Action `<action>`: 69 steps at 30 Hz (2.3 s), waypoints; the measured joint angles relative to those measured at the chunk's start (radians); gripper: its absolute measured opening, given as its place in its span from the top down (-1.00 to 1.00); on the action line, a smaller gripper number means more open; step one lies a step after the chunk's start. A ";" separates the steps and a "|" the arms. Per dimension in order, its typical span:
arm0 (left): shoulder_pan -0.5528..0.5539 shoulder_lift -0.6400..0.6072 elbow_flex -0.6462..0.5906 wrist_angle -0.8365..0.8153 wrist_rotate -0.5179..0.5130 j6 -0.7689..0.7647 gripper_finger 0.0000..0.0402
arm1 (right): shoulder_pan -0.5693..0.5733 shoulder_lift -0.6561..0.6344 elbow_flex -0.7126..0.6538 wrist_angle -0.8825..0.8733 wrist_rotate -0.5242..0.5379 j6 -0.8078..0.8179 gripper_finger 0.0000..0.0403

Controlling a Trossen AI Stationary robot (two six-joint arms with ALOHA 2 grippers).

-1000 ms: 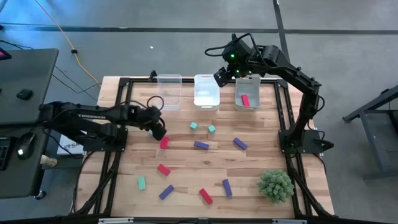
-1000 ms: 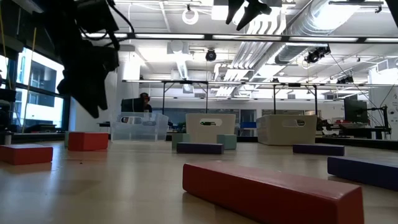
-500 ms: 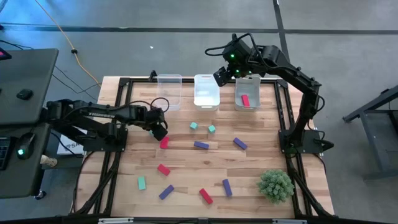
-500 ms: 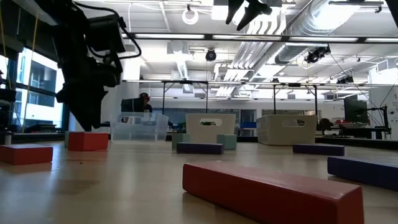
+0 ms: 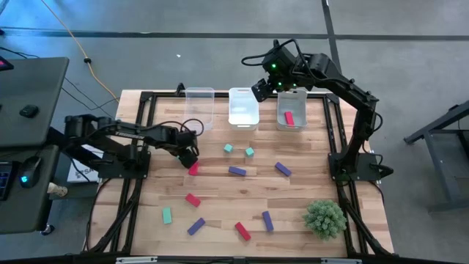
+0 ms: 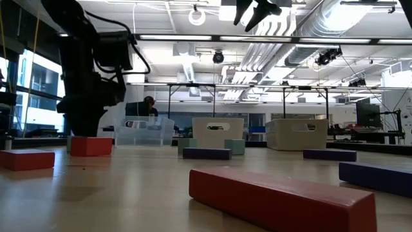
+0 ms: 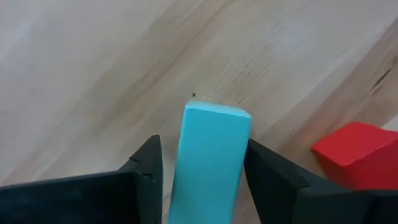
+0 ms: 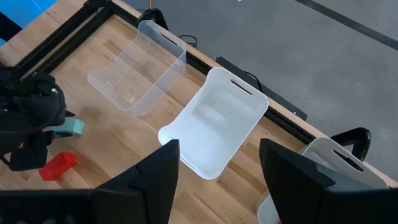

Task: Sort & place blocks by color
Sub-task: Put the light blue block into the transparent bin

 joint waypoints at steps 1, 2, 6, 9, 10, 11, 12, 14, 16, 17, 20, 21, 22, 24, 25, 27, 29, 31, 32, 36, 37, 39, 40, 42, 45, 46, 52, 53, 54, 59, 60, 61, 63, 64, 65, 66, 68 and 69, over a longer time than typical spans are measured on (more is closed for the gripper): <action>0.000 0.004 0.000 0.001 0.003 0.008 0.36 | 0.000 0.000 0.000 0.000 0.000 0.002 -0.05; 0.000 0.007 0.000 0.000 0.010 0.020 0.41 | 0.000 0.000 0.000 0.000 0.000 0.003 -0.05; 0.000 0.014 0.000 0.001 0.022 0.061 0.63 | 0.000 0.000 0.000 0.000 0.000 0.020 -0.05; -0.001 0.013 0.001 0.002 0.023 0.087 0.79 | 0.000 0.000 0.000 0.000 0.000 0.027 -0.05; -0.001 0.012 0.002 0.002 0.023 0.095 0.84 | 0.000 0.000 0.000 0.000 0.000 0.027 -0.05; -0.001 0.012 0.002 0.003 0.022 0.105 0.88 | 0.000 0.000 0.000 0.000 0.000 0.028 -0.05; -0.001 0.011 0.002 0.003 0.021 0.111 0.92 | 0.000 0.000 0.000 0.000 0.000 0.028 -0.05; -0.002 0.007 0.002 0.003 0.025 0.122 0.96 | 0.000 0.000 0.000 0.000 0.000 0.043 -0.05; -0.003 -0.001 0.003 0.004 0.042 0.136 0.98 | 0.000 0.000 0.000 0.000 0.000 0.047 -0.05; -0.003 -0.009 0.009 0.003 0.052 0.143 0.98 | 0.000 0.000 0.000 0.000 0.000 0.047 -0.05; -0.003 -0.040 0.039 0.012 0.054 0.167 0.99 | 0.000 0.000 0.000 0.000 0.000 0.051 -0.05; -0.002 -0.053 0.049 0.009 0.054 0.177 0.99 | 0.000 0.000 0.000 0.000 0.000 0.051 -0.05; -0.001 -0.064 0.063 0.008 0.053 0.188 0.99 | 0.000 0.000 0.000 0.000 0.000 0.051 -0.05; 0.000 -0.087 0.093 0.015 0.046 0.211 0.99 | 0.000 0.000 0.000 0.000 0.000 0.051 -0.05; 0.000 -0.100 0.108 0.015 0.038 0.225 0.99 | 0.000 0.000 0.000 0.000 0.000 0.051 -0.05; 0.006 -0.122 0.142 0.025 0.023 0.256 0.99 | 0.000 0.000 0.000 0.000 0.006 0.051 -0.05; 0.020 -0.136 0.171 0.050 0.019 0.285 0.99 | 0.000 0.000 0.000 0.000 0.028 0.050 -0.05; 0.042 -0.147 0.199 0.074 0.017 0.312 0.99 | 0.000 0.000 0.000 0.000 0.051 0.046 -0.05; 0.056 -0.151 0.215 0.083 0.016 0.326 0.99 | 0.000 0.000 0.000 0.000 0.056 0.046 -0.05; 0.118 -0.151 0.264 0.124 0.016 0.379 0.99 | 0.000 0.000 0.000 0.000 0.055 0.033 -0.05; 0.136 -0.151 0.275 0.135 0.016 0.386 0.99 | 0.000 0.000 0.000 0.000 0.055 0.018 -0.05; 0.172 -0.151 0.292 0.150 0.015 0.387 0.99 | 0.000 0.000 0.000 0.000 0.055 -0.015 -0.05; 0.189 -0.151 0.296 0.152 0.015 0.388 0.98 | 0.000 0.000 0.000 0.000 0.055 -0.033 -0.05; 0.226 -0.151 0.299 0.160 0.016 0.388 0.98 | 0.000 0.000 0.000 0.000 0.054 -0.071 -0.05; 0.292 -0.150 0.300 0.181 0.015 0.414 0.98 | 0.000 0.000 0.000 0.000 0.047 -0.124 -0.05; 0.316 -0.144 0.300 0.181 0.014 0.422 0.98 | 0.000 0.000 0.000 0.000 0.047 -0.139 -0.05; 0.441 -0.073 0.301 0.182 0.015 0.421 0.98 | 0.000 0.000 0.000 0.026 0.045 -0.219 -0.05; 0.457 -0.058 0.301 0.182 0.018 0.421 0.98 | 0.000 0.000 0.000 0.033 0.045 -0.230 -0.05; 0.471 -0.044 0.301 0.181 0.023 0.421 0.98 | 0.000 0.000 0.000 0.039 0.045 -0.244 -0.05; 0.510 0.018 0.301 0.182 0.059 0.393 0.98 | -0.002 0.000 0.000 0.055 0.045 -0.313 -0.05; 0.511 0.030 0.301 0.184 0.062 0.387 0.98 | -0.003 0.000 0.000 0.058 0.045 -0.326 -0.05; 0.511 0.043 0.301 0.189 0.063 0.386 0.98 | -0.006 0.000 0.000 0.061 0.045 -0.340 -0.05; 0.511 0.066 0.301 0.197 0.069 0.386 0.98 | -0.013 0.000 0.000 0.061 0.044 -0.359 -0.05; 0.511 0.078 0.301 0.204 0.069 0.386 0.97 | -0.017 0.000 0.000 0.061 0.041 -0.364 -0.05; 0.511 0.092 0.301 0.210 0.069 0.384 0.97 | -0.022 0.000 0.000 0.061 0.037 -0.368 -0.05; 0.510 0.107 0.301 0.213 0.070 0.383 0.97 | -0.028 0.000 0.000 0.061 0.033 -0.368 -0.05; 0.510 0.133 0.301 0.218 0.070 0.366 0.97 | -0.038 0.000 0.000 0.061 0.016 -0.369 -0.05; 0.511 0.145 0.301 0.224 0.070 0.360 0.97 | -0.042 0.000 0.000 0.060 0.005 -0.368 -0.05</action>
